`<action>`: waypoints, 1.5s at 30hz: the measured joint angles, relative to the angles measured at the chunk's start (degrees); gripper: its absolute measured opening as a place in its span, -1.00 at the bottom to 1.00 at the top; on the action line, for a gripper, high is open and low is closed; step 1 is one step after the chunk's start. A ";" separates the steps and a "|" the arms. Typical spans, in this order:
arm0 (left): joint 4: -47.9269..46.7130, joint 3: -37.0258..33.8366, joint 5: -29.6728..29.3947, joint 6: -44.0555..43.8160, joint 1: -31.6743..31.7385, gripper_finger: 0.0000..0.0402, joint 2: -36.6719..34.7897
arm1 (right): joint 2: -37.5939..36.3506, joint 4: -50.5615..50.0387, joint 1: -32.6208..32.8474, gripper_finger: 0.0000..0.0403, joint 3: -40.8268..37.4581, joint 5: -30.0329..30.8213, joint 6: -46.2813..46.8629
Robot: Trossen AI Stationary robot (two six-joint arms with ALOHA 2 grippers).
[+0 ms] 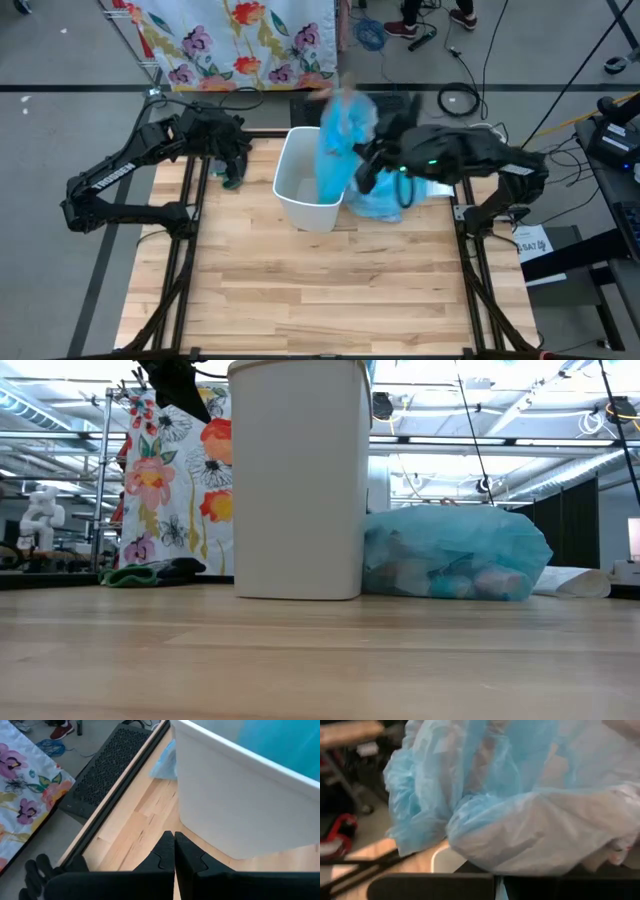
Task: Place trash/remove bag and relplace
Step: Insert the new blue trash bag into the trash bin
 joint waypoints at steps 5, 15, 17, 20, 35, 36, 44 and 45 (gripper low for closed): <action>1.87 0.00 5.03 0.00 -0.02 -1.00 0.00 | 2.52 4.48 -2.88 -1.00 -5.11 -6.43 -3.37; 5.07 0.00 7.93 -1.42 -0.01 -1.00 -0.14 | 1.48 22.67 -11.80 -1.00 -21.89 -23.61 -9.45; 5.10 0.00 8.04 -1.44 0.00 -1.00 -0.57 | -0.30 27.28 -12.87 -1.00 -26.64 -25.35 -9.57; 5.21 0.00 8.59 -1.46 0.00 -1.00 -1.56 | -2.78 37.11 -14.29 -1.00 -33.85 -30.89 -10.01; 19.03 0.02 22.04 -7.00 -1.21 -1.00 -0.53 | -5.17 47.45 -18.39 -1.00 -46.50 -38.91 -9.18; 20.78 0.02 22.05 -7.58 -1.25 -1.00 -0.48 | -5.27 46.78 -18.71 -1.00 -46.50 -39.70 -10.81; 24.98 0.04 21.80 -11.01 -1.58 -1.00 0.20 | -5.34 46.25 -24.00 -1.00 -46.50 -51.74 -10.31; 24.99 0.04 21.77 -12.30 -1.62 -1.00 0.68 | -5.34 46.23 -24.25 -1.00 -46.50 -51.83 -10.31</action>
